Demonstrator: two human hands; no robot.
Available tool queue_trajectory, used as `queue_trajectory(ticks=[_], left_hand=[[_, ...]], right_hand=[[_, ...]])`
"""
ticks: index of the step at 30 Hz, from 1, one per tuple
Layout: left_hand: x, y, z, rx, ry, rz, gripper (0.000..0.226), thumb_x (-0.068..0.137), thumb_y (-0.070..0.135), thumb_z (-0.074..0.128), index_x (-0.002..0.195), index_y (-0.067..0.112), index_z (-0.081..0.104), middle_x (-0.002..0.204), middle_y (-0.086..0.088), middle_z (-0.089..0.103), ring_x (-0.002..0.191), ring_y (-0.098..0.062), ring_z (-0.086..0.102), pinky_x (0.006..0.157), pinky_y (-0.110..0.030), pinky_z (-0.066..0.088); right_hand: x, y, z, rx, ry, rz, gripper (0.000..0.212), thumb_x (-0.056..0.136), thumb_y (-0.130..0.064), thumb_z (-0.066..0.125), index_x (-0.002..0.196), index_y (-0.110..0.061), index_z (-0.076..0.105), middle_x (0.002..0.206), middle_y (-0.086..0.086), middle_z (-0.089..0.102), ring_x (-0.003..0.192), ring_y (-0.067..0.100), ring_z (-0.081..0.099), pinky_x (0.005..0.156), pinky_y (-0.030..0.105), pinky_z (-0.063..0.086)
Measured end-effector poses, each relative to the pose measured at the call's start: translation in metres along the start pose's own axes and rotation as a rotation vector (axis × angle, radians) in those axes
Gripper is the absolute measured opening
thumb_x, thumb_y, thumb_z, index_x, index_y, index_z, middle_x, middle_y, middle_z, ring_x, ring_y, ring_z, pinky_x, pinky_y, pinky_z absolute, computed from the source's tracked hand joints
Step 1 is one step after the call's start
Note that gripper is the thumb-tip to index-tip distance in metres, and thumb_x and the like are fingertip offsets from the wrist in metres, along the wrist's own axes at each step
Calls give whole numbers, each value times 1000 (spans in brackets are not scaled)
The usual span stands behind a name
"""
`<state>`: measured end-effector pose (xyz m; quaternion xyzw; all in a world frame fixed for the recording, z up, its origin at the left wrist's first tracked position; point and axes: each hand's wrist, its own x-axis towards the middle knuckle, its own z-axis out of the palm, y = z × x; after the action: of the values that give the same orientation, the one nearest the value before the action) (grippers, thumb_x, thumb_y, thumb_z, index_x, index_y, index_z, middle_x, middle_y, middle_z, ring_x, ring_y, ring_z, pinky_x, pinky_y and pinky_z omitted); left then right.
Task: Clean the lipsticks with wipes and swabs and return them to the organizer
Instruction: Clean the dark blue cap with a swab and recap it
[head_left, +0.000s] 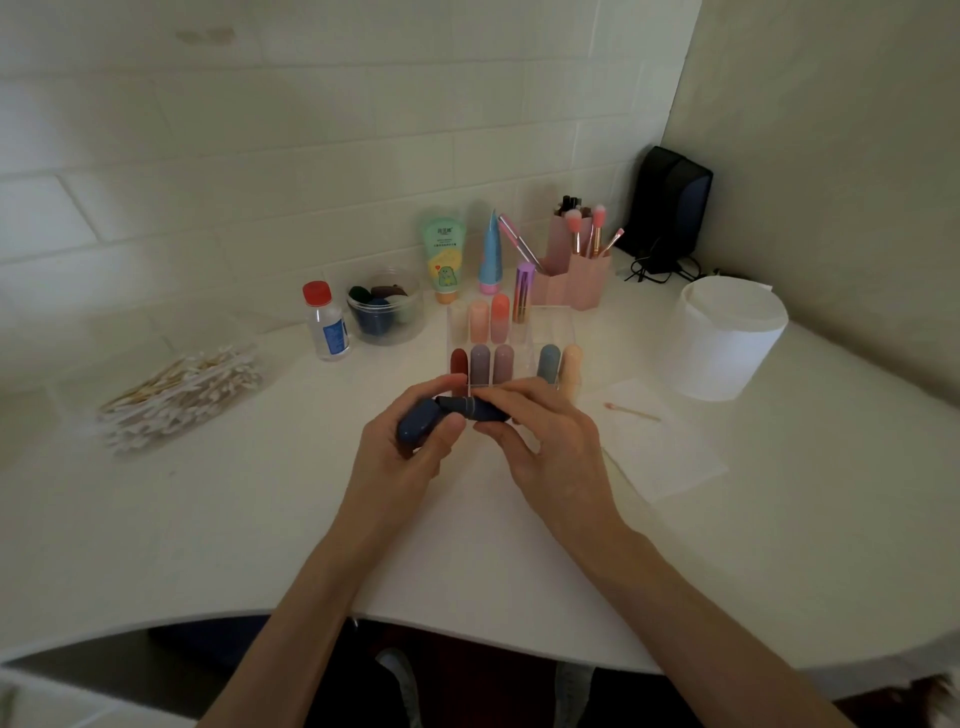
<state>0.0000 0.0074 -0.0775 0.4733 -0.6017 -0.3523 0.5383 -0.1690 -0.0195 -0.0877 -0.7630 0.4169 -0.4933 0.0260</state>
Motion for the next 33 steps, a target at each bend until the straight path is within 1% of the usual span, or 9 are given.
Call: queue_trajectory(ticks=[2, 4, 10, 14, 16, 18, 22, 27, 33], left_hand=[[-1, -1, 1, -71, -43, -18, 39, 96, 33, 51, 132, 21, 58, 71, 11, 58, 58, -6, 48, 54, -17, 41], [-1, -2, 2, -145, -54, -38, 38, 97, 31, 50, 130, 13, 54, 72, 5, 52, 57, -7, 43, 52, -19, 37], [0, -2, 4, -164, 45, -36, 31, 90, 25, 61, 107, 2, 49, 76, 9, 60, 57, -14, 49, 53, -18, 46], [0, -1, 1, -85, 39, 31, 21, 90, 24, 64, 103, 9, 57, 88, -3, 66, 54, -14, 53, 53, -20, 48], [0, -1, 0, -56, 32, 44, 16, 91, 22, 64, 104, 15, 60, 91, 2, 68, 54, -14, 54, 53, -22, 50], [0, -3, -1, -42, 36, 53, 16, 91, 21, 65, 106, 16, 63, 93, 7, 68, 57, -14, 55, 54, -24, 52], [1, -4, -3, -21, 45, 77, 23, 89, 21, 68, 109, 11, 67, 95, 4, 69, 65, -15, 60, 60, -25, 53], [1, -3, -5, 30, 82, 90, 29, 83, 28, 72, 108, 15, 71, 98, 12, 73, 98, -14, 69, 83, -22, 57], [6, 2, -1, 27, 80, 111, 32, 81, 26, 74, 110, 13, 73, 100, 3, 76, 99, -15, 71, 83, -22, 57]], right_hand=[[0, 1, -2, 3, 16, -10, 29, 87, -19, 76, 114, -9, 76, 107, 5, 73, 92, 20, 69, 95, 21, 51], [1, 2, -3, 3, 20, -11, 29, 88, -20, 74, 114, -8, 76, 107, 5, 73, 93, 20, 69, 94, 27, 55], [1, 4, -5, -9, 15, -5, 30, 90, -26, 69, 113, -9, 77, 109, 5, 72, 94, 20, 69, 95, 28, 55], [-1, 4, -3, -11, 6, -26, 28, 89, -25, 74, 114, -11, 76, 109, 3, 72, 96, 17, 68, 94, 27, 56], [-2, 3, -2, 16, -5, -37, 28, 90, -24, 76, 115, -11, 76, 109, 2, 71, 95, 16, 68, 92, 26, 57], [-2, 2, -1, 22, -10, -53, 30, 91, -26, 75, 116, -10, 75, 109, 2, 70, 94, 17, 68, 89, 25, 57], [-2, 2, -1, 38, -18, -59, 30, 90, -24, 77, 116, -10, 75, 109, 1, 71, 94, 14, 67, 88, 24, 56], [-1, 3, 1, 84, -28, -60, 31, 89, -21, 79, 115, -7, 76, 108, 4, 73, 93, 16, 69, 87, 29, 58], [1, 5, -3, 84, 4, -52, 30, 87, -21, 80, 115, -9, 76, 108, 3, 73, 94, 17, 70, 88, 32, 59]])
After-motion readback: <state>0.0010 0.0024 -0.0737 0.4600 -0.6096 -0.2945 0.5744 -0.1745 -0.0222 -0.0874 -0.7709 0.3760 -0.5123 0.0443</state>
